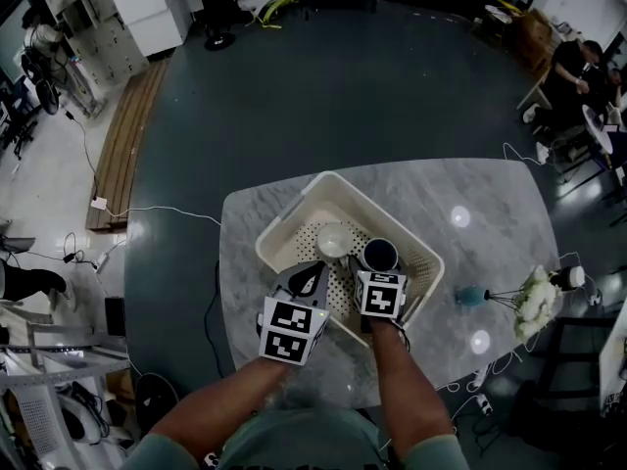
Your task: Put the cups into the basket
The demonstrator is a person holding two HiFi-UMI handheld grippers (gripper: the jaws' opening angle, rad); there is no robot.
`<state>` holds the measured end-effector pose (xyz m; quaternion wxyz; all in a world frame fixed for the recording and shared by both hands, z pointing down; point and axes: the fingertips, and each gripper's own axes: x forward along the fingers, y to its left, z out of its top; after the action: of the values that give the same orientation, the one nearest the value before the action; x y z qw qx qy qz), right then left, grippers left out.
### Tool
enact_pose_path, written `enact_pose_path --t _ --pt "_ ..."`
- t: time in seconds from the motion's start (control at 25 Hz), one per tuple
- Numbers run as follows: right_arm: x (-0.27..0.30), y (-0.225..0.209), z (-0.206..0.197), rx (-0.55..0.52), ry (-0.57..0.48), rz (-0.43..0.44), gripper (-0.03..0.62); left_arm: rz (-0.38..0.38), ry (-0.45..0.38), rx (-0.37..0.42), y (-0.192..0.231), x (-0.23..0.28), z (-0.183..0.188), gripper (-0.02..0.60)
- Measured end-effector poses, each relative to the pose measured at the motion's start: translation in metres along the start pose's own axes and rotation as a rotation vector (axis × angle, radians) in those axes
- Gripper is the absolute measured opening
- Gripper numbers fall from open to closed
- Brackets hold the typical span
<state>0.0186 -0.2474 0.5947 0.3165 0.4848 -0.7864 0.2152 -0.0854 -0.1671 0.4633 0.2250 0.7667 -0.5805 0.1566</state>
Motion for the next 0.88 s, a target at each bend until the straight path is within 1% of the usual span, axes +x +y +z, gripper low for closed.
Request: enact_pose_path --t 0.24,0.52,0.88 --pt "-0.008 0.006 0.005 0.01 -0.003 0.023 0.393 -0.028 -0.015 -0.007 0.0 -0.003 0.0 0.007" --pt "-0.027 0.019 0.011 0.008 -0.004 0.039 0.396 -0.057 -0.04 0.004 -0.005 -0.011 0.008 0.006" --pt "-0.05 0.012 0.028 -0.017 -0.074 -0.003 0.396 -0.07 -0.051 0.008 -0.006 -0.026 0.009 0.008"
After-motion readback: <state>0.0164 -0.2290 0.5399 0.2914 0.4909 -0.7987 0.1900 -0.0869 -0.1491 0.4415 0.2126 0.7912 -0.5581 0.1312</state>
